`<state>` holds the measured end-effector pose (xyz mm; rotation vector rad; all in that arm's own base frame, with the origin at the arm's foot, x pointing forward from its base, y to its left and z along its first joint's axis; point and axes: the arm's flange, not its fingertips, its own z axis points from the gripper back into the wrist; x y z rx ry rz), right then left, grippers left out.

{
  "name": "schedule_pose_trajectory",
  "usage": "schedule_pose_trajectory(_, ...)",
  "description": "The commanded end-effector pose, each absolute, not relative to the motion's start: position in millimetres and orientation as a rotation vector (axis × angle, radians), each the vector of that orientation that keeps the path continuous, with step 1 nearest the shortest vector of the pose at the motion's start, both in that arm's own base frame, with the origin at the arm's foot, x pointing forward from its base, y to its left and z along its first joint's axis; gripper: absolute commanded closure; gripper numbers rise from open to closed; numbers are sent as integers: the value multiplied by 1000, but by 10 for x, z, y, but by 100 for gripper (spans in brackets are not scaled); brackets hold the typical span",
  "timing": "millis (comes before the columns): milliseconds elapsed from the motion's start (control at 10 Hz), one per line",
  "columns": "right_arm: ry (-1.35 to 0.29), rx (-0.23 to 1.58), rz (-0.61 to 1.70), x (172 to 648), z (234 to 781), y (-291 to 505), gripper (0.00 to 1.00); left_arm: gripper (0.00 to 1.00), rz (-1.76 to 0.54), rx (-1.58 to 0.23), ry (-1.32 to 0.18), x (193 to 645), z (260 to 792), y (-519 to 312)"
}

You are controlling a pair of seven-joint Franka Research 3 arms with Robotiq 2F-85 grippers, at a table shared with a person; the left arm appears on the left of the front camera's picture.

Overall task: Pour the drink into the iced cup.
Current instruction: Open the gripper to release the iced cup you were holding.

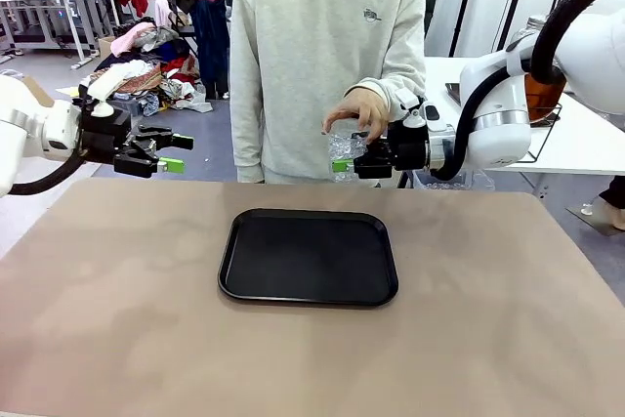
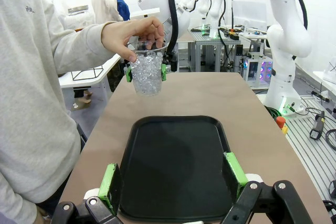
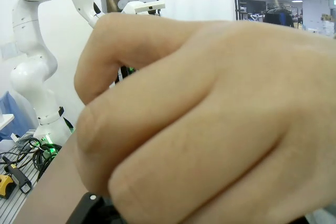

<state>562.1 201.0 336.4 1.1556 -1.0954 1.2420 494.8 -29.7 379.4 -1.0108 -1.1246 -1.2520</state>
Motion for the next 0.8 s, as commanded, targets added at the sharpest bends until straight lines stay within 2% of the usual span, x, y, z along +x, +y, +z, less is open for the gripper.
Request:
schedule_pose_trajectory(0,-1095,1157,1245,5618,3366,2022,26,0,-1254,-1014,-1129,4936,3815,-292)
schedule_pose_trajectory(100,-1095,1156,1242,5621,3364,2010,26,0,-1254,-1014,-1129,4936,3815,-292)
schedule_pose_trajectory(200,-1086,1163,1240,5623,3367,2001,16,0,-1254,-1014,-1129,4936,3815,-292)
schedule_pose_trajectory(300,-1084,1164,1239,5621,3371,1988,0,0,-1254,-1014,-1129,4936,3815,-292)
schedule_pose_trajectory(700,-1093,1165,1204,5592,3443,1776,0,0,-1254,-1014,-1129,4936,3815,-292)
